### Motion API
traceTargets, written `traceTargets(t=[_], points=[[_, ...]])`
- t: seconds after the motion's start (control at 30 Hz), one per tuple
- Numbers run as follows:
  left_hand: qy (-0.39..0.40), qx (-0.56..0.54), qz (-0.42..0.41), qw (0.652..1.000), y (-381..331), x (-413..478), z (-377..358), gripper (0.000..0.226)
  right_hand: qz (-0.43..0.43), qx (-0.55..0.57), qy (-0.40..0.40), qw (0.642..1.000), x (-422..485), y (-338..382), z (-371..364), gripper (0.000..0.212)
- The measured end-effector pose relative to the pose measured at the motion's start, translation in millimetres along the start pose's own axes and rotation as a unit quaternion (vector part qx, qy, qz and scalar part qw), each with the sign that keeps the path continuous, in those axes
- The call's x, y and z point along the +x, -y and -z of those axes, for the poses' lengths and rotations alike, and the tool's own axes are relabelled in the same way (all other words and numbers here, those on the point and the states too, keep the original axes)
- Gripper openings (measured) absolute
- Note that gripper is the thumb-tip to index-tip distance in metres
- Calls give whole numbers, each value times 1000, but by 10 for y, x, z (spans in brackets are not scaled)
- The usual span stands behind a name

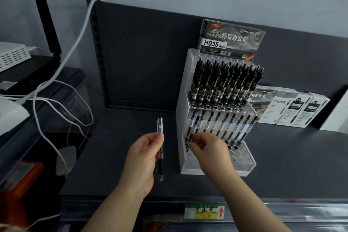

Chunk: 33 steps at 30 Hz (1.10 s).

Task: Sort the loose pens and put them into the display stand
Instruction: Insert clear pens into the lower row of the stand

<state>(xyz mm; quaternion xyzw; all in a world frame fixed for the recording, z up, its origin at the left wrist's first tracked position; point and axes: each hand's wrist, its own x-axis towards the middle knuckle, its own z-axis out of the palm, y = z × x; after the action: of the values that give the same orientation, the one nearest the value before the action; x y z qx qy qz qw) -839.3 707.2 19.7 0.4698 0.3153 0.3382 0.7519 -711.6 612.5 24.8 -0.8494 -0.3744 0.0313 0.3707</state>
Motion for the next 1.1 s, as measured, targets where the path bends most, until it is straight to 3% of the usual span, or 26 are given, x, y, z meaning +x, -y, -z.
traceTargets(t=[0.13, 0.27, 0.33, 0.47, 0.6, 0.67, 0.77, 0.93, 1.1], points=[[27, -10, -5, 1000, 25, -23, -86, 17, -36, 141, -13, 989, -150, 10, 97, 7], [75, -7, -25, 997, 8, -76, -182, 29, -23, 206, 120, 971, -266, 129, 171, 9], [95, 4, -42, 995, 3, -109, -238, 30, -8, 215, 149, 965, -291, 168, 183, 10], [98, 30, -80, 992, 1, -114, -284, 31, -15, 233, 100, 967, -263, 184, 269, 7], [65, 123, -100, 985, 90, 14, -280, 19, -41, 267, -29, 962, -102, 88, 382, 7], [62, 191, -82, 976, 187, 97, -289, 20, -48, 248, -64, 966, -16, 24, 376, 4], [80, 254, -44, 963, 327, 160, -329, 22, -60, 193, -57, 978, 52, -57, 268, 1], [96, 254, 32, 962, 405, 241, -322, 26, -43, 54, -8, 998, 58, -157, 100, 12], [104, 260, 47, 959, 382, 273, -318, 26, 8, -53, 16, 998, 97, -99, 82, 15]])
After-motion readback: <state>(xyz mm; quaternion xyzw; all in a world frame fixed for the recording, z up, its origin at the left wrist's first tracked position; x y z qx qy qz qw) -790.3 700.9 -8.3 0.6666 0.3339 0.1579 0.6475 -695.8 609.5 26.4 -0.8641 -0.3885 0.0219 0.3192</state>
